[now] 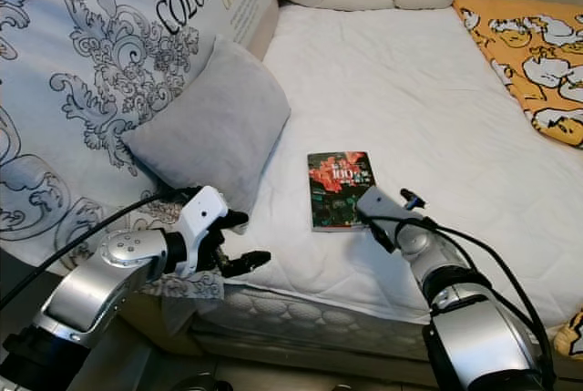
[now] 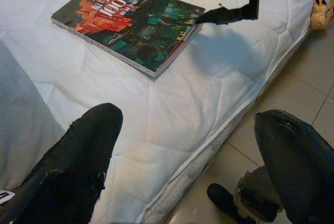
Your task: Clean up the room
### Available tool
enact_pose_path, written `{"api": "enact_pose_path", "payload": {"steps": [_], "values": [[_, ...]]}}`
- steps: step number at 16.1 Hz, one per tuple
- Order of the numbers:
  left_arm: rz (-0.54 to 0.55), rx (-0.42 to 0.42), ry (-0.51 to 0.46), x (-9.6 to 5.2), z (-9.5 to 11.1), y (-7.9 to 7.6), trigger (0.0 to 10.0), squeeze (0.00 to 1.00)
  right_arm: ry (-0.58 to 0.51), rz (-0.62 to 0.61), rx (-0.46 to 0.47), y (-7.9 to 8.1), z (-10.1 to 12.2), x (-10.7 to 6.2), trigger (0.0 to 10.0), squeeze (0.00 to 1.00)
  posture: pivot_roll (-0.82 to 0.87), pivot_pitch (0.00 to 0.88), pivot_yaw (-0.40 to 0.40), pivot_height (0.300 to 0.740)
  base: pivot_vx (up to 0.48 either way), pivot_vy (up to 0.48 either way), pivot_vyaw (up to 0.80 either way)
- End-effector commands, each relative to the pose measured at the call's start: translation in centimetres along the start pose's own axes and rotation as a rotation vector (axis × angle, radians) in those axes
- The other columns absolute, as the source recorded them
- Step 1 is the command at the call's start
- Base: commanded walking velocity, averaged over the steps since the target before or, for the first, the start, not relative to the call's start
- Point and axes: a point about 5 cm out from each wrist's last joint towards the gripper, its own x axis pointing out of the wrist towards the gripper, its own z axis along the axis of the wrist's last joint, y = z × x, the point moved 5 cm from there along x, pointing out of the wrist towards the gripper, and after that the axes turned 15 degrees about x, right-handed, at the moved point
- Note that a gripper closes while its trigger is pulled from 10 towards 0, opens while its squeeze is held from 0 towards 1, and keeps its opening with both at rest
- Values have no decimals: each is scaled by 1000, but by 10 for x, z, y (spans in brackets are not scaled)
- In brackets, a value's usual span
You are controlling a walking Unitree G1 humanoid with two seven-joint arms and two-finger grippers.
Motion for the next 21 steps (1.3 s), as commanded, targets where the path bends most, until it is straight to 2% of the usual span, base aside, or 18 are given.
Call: {"api": "enact_pose_path", "payload": {"steps": [1,5,6,7,8,9,10,11,12,14,16,17,18,20,21], "values": [[2,3,5,-3,-2,-1,10000,0,-69,64,98,3,18,0,10000,0,3,0,20,740,0,0,0],[34,-34,-50,-4,2,1,10000,0,-142,213,291,19,23,-4,10000,0,-19,0,32,740,0,0,0],[145,-80,-102,-3,7,16,10000,0,-200,189,394,14,28,-6,10000,0,-38,0,44,740,0,0,0],[206,-103,-115,-3,7,24,10000,0,-235,160,470,9,32,-7,10000,0,-38,0,44,740,0,0,0],[244,-118,-121,-4,7,29,10000,0,-257,142,522,6,34,-8,10000,0,-44,0,45,740,0,0,0],[334,-133,-116,-6,3,40,10000,0,-306,120,598,3,39,-10,10000,0,-56,0,43,740,0,0,0],[481,-153,-100,-14,-3,57,10000,0,-387,62,704,2,48,-18,10000,0,-61,0,37,740,0,0,0],[538,-163,-92,-18,-6,63,10000,0,-404,25,739,2,48,-22,10000,0,-57,0,30,740,0,0,0],[588,-168,-81,-22,-9,68,10000,0,-393,-25,760,2,43,-24,10000,0,-51,0,22,740,0,0,0],[610,-153,-56,-23,-13,70,10000,0,-304,-81,745,2,23,-20,10000,0,-38,0,0,740,0,0,0],[599,-130,-45,-20,-16,66,10000,0,-252,-130,690,-5,10,-22,10000,0,-34,0,-14,740,0,0,0],[582,-111,-49,-18,-15,62,10000,0,-235,-187,672,-15,2,-25,10000,0,-32,0,-19,740,0,0,0],[589,-114,-57,-17,-14,61,10000,0,-250,-279,693,-32,-1,-33,10000,0,-30,0,-24,740,0,0,0],[598,-117,-60,-16,-14,61,10000,0,-260,-375,711,-49,-7,-40,10000,0,-33,0,-26,740,0,0,0],[613,-123,-54,-18,-16,61,10000,0,-260,-513,717,-70,-17,-51,10000,0,-39,0,-25,740,0,0,0]]}}
